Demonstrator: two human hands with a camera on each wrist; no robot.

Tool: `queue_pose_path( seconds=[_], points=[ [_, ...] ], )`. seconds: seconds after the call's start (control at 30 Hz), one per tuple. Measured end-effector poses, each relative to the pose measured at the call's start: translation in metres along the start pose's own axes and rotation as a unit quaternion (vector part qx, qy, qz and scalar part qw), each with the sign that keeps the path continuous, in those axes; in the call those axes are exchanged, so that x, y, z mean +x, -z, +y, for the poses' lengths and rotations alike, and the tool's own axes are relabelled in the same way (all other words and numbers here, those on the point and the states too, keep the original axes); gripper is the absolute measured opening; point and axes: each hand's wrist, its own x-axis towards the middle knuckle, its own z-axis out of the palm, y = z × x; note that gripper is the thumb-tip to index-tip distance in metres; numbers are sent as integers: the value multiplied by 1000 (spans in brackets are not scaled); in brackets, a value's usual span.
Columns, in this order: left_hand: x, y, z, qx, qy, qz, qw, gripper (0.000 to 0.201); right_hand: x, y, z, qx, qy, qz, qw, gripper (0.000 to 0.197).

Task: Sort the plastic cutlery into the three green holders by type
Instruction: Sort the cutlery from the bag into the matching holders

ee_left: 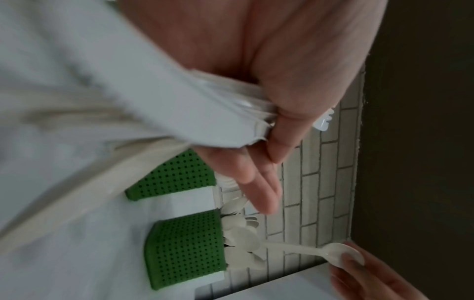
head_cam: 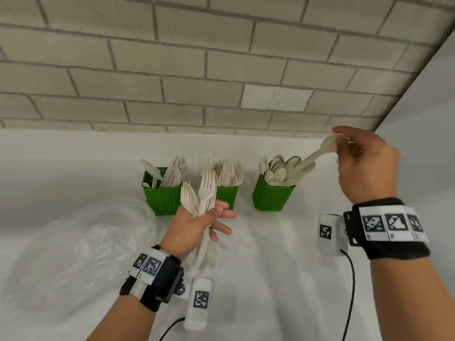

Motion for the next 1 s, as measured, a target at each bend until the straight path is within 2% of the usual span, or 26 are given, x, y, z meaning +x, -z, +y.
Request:
queue_pose_path(
  seconds=[0.1, 0.2, 0.33, 0.57, 0.77, 1.0],
  points=[
    [3, -8, 5, -56, 5, -3, 998, 28, 0, -22, 7, -13, 63, -10, 998, 24],
    [5, -14, 7, -91, 11, -4, 996, 26, -10, -47, 19, -36, 81, -40, 995, 27],
    [4, -16, 6, -95, 14, -7, 995, 17, -11, -59, 24, -34, 77, -49, 995, 28],
    [-5, -14, 4, -93, 15, -4, 996, 22, 0, -56, 24, 28, 46, 7, 999, 25],
    [-10, -15, 4, -90, 15, -14, 996, 29, 4, -59, 20, 25, 42, 37, 998, 25],
    [-9, -18, 7, -87, 10, -16, 996, 26, -9, -69, 24, 1, 39, -9, 999, 26]
  ],
)
